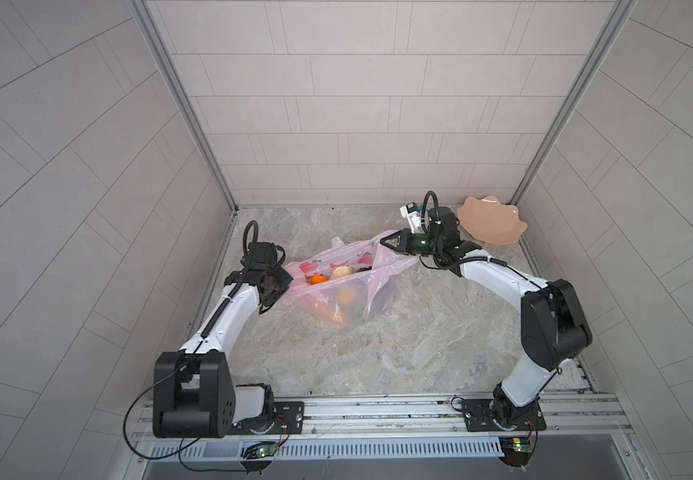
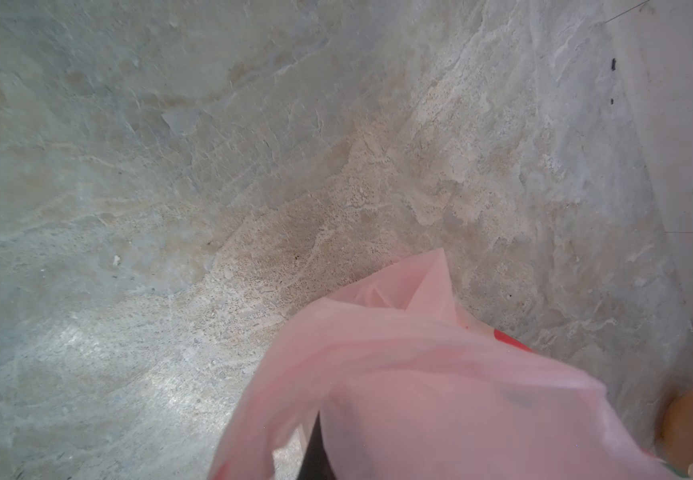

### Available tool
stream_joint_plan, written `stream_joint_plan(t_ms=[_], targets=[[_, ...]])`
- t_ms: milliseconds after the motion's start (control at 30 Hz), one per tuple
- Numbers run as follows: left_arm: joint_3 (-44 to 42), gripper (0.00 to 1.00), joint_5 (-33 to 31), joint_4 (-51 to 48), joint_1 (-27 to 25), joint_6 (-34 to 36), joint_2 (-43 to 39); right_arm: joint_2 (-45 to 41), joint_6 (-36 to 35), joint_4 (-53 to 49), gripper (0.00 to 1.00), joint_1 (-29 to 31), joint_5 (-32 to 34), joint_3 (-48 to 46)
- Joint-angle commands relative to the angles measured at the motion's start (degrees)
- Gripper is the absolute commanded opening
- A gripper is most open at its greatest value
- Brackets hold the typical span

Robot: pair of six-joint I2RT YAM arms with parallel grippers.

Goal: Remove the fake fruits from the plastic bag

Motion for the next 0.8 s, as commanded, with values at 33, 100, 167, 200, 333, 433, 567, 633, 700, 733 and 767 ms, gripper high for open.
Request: stream_joint_plan(t_ms=[33, 100, 167, 200, 333, 433, 567, 633, 700, 733, 767], targets=[[-1.54, 0.00, -1.01, -1.73, -3.50, 1.18, -3.16, 0.87, -7.40, -12.54, 0.27, 1.50, 7.48, 7.57], [-2.69, 0.00, -1.18, -2.22, -4.51, 1.18, -4.88, -1.21, -9.24, -15.49, 0.43, 1.65, 9.47, 7.48], [-3.55, 0.00, -1.15, -2.34, -5.04, 1.15, -6.00, -3.44, -10.07, -17.43, 0.54, 1.71, 11.07, 6.60], [-3.83, 0.00, -1.13, -2.26, -5.36, 1.17, -6.25, -4.32, -10.53, -18.30, 0.57, 1.79, 11.32, 6.29], [-3.77, 0.00, -1.58, -2.17, -7.32, 1.28, -5.37, -8.46, -11.94, -21.33, 0.65, 2.53, 13.62, 3.87], [-3.05, 0.00, -2.66, -2.38, -9.11, 1.18, -4.65, -12.32, -12.81, -22.59, 0.68, 3.61, 14.82, 1.58], [-2.40, 0.00, -5.23, -2.78, -11.23, 0.92, -5.06, -16.58, -14.07, -23.39, 0.72, 5.81, 15.98, -1.07], [-2.10, 0.00, -6.50, -3.38, -12.02, 0.89, -5.36, -18.38, -14.45, -23.30, 0.73, 7.00, 16.08, -2.26], [-2.16, 0.00, -6.97, -3.66, -12.29, 0.83, -5.87, -19.62, -14.86, -22.51, 0.74, 8.17, 16.46, -3.42], [-2.26, 0.00, -7.11, -3.66, -12.33, 0.81, -6.11, -19.71, -14.58, -21.40, 0.74, 8.76, 16.66, -4.14], [-2.35, 0.00, -7.33, -3.66, -12.39, 0.82, -6.50, -19.34, -14.13, -20.74, 0.73, 9.16, 17.51, -4.55]])
